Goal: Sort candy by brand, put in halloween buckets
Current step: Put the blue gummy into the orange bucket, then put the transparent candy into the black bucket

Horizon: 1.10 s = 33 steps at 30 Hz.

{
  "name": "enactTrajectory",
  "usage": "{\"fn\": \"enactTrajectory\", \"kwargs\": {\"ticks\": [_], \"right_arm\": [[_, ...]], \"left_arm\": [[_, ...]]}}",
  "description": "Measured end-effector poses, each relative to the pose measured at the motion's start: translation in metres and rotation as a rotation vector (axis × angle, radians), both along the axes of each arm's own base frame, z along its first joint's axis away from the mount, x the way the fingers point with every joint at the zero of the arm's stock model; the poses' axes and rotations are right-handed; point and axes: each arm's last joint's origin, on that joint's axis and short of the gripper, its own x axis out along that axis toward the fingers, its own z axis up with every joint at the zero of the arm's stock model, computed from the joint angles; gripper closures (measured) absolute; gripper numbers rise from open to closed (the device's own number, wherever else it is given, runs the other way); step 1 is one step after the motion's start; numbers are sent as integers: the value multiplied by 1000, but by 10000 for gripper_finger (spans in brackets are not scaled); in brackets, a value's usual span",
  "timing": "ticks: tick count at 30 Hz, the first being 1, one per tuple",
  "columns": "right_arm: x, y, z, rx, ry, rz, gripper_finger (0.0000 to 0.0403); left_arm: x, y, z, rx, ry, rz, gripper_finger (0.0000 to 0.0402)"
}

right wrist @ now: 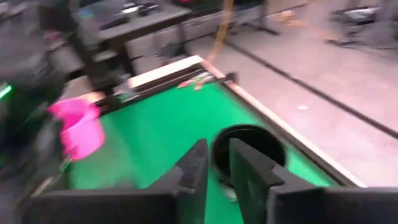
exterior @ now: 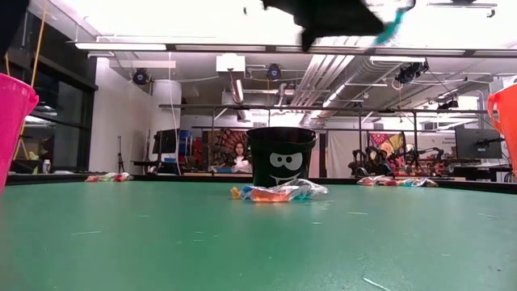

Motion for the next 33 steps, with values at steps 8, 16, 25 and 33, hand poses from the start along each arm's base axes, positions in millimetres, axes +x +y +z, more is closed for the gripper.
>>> {"fn": "enactTrajectory", "kwargs": {"ticks": [8, 16, 25, 33], "right_arm": [[1, -6, 11, -80, -117, -247, 273], [0, -8, 11, -59, -158, -360, 258], [0, -9, 10, -46, -172, -381, 258], [0, -9, 10, -55, -166, -383, 258]], "left_arm": [[66, -3, -28, 62, -175, -69, 401], [101, -7, -44, -10, -238, -119, 401], [111, -4, -66, -20, -239, -85, 395], [111, -5, -65, -14, -256, -90, 312]]}}
